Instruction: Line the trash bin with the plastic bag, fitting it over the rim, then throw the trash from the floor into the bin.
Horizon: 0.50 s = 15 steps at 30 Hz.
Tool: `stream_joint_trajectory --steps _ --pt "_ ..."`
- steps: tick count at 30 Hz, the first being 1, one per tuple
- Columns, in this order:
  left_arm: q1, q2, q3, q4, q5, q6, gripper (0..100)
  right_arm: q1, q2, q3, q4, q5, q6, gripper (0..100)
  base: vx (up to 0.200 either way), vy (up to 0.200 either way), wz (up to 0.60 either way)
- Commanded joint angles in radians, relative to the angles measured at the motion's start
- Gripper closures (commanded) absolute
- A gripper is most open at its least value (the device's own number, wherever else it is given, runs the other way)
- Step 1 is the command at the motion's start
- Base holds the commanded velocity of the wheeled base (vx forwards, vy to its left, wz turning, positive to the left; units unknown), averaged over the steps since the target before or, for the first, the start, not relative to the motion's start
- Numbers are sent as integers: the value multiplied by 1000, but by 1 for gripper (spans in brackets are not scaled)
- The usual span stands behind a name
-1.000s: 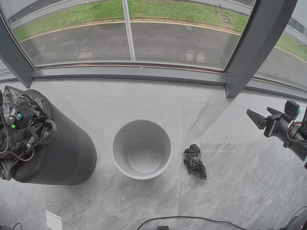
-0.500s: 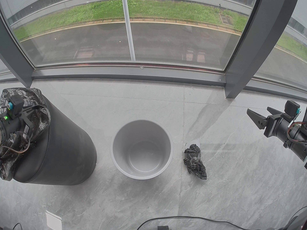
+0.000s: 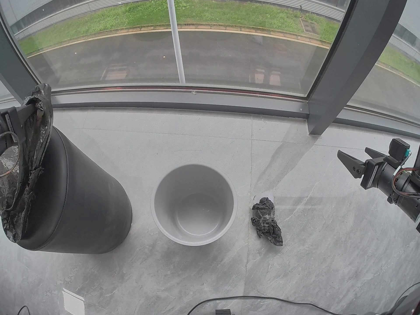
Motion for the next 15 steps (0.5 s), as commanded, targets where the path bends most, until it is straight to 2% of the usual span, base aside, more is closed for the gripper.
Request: stream_joint_trajectory --steps 1,2,3,4,5,8,9,10,11,12,15 --pt "-118 -97 4 20 -75 -836 100 3 4 8 -1 0 0 0 0 0 0" --pt "-131 -86 4 55 -129 -925 100 3 6 8 -1 0 0 0 0 0 0" --pt "-138 -79 1 93 -189 -978 100 3 6 8 -1 0 0 0 0 0 0" --pt "-139 -75 -3 112 -216 -996 100 3 7 9 -1 0 0 0 0 0 0" --pt "-142 -62 -7 170 -321 -1043 100 8 6 12 -1 0 -2 0 0 0 0" --pt "-145 -34 5 228 -598 -1062 100 14 6 19 -1 0 -9 0 0 0 0" --pt "-145 -31 5 233 -626 -1062 100 15 6 19 -1 0 -9 0 0 0 0" --pt "-145 -16 16 238 -762 -1063 100 17 6 23 -1 0 -9 0 0 0 0" --pt "-145 -11 24 234 -828 -1063 100 18 6 25 -1 2 -9 0 0 0 0" --pt "-145 -6 28 225 -870 -1063 100 18 6 26 -1 2 -9 0 0 0 0" --pt "-185 1 28 219 -917 -1054 100 21 9 34 -1 5 -8 0 0 0 0"
